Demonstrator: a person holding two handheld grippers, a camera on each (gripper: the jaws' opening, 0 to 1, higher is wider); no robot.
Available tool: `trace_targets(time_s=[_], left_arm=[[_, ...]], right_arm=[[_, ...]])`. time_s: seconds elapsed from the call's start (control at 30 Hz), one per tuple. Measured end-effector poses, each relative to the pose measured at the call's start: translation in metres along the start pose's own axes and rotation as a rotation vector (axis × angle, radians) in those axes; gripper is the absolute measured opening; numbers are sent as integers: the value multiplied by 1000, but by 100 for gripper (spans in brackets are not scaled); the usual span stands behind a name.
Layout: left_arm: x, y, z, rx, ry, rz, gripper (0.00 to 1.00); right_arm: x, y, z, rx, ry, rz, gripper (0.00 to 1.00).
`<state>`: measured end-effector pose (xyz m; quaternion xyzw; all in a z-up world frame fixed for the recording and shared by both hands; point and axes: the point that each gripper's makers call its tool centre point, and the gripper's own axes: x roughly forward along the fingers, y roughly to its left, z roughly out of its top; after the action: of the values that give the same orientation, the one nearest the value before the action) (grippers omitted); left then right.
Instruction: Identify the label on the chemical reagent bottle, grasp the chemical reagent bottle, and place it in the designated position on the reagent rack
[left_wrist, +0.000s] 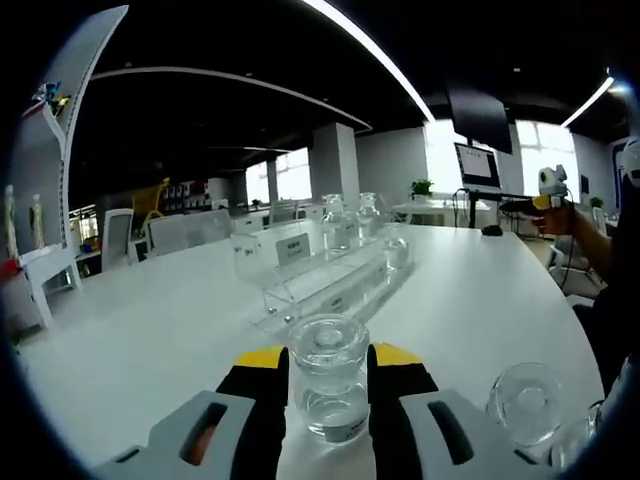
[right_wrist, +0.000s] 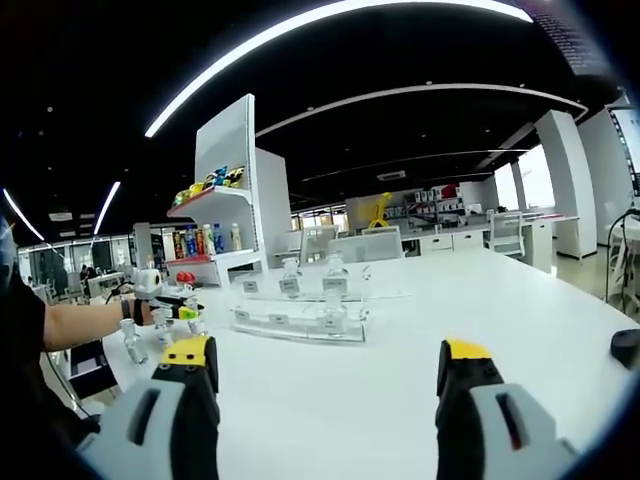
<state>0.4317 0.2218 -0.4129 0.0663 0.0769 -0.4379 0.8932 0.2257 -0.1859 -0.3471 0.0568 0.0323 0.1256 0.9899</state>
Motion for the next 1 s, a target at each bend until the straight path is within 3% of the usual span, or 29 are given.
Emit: trace_targets(time_s=[0.43,0.73,1.0], left_arm=[[3,0,2,-18,-59,9,27],[5,-3,5,7,-59,27,25],[4,-1,5,-37,-66,32,24]], right_arm=[[1,1,-3,-7,11,-3,86],[0,-2,-4,-12,15,-11,85],[0,-3,-5,-9,18,-14,85]])
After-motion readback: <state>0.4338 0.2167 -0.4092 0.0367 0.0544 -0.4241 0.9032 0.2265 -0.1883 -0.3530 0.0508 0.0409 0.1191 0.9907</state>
